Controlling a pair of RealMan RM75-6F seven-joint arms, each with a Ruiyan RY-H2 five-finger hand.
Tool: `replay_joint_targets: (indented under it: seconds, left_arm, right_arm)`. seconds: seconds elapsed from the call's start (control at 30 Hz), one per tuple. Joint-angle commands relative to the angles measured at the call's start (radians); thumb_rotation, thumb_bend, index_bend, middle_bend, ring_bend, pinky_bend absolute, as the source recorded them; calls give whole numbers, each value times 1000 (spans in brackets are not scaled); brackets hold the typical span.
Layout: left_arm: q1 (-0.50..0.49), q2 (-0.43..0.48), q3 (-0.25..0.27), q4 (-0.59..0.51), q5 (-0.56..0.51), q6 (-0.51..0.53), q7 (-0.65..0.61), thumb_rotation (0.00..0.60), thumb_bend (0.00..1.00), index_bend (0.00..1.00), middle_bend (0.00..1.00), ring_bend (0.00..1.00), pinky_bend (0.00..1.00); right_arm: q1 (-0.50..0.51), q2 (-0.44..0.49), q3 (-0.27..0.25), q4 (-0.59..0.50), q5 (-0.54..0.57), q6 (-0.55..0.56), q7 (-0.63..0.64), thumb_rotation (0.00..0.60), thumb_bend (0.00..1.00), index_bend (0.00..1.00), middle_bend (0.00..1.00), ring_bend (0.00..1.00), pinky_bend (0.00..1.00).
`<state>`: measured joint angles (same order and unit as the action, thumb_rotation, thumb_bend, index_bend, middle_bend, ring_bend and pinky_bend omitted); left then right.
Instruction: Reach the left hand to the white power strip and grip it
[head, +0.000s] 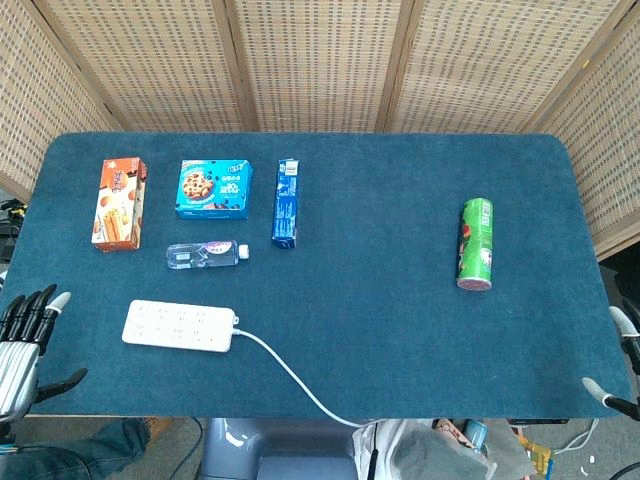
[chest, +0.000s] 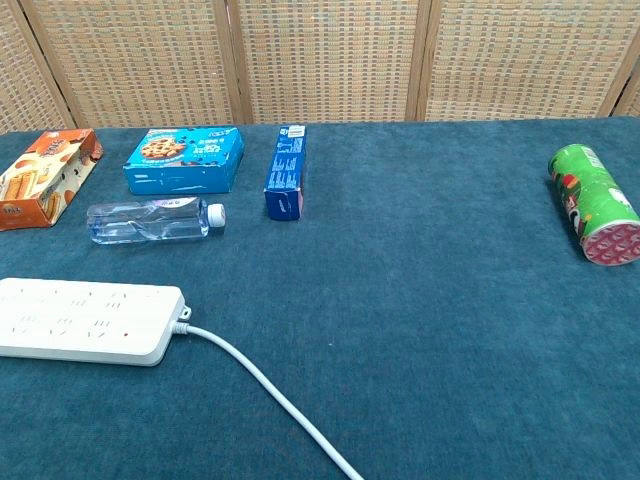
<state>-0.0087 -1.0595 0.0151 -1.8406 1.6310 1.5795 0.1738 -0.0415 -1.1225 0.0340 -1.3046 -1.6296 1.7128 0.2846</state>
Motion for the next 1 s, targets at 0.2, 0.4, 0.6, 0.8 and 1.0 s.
replay_joint_targets:
  seconds: [0.2,0.4,0.6,0.8,1.0]
  left_arm:
    - [1,0,1,-1,0,-2,3,600,0,0,0,0,0]
    - [-3,-14,-13,26,22,20,19,600,102,0,683,549,409]
    - [-80,-137,-48,106,16,-66,-32,600,968,6,1000,1000,980]
    - [-173,-230,-53,134,-62,-258,-22,600,1000,230,1000,1000,1000]
    - [-239,-290,-78,74,-175,-384,101,600,1000,261,1000,1000,1000]
  right_arm:
    - [1,-2,-2,4,-1,-2,1,600,0,0,0,0,0]
    - [1,0,-2,0,-3,0,3,600,0,0,0,0,0]
    - [1,2,-4,-3,-3,-4,1,600,0,0,0,0,0]
    - [5,2,-5,-4,-3,-14,2,600,0,0,0,0,0]
    - [11,3,-5,-4,4,-31,6,600,0,0,0,0,0]
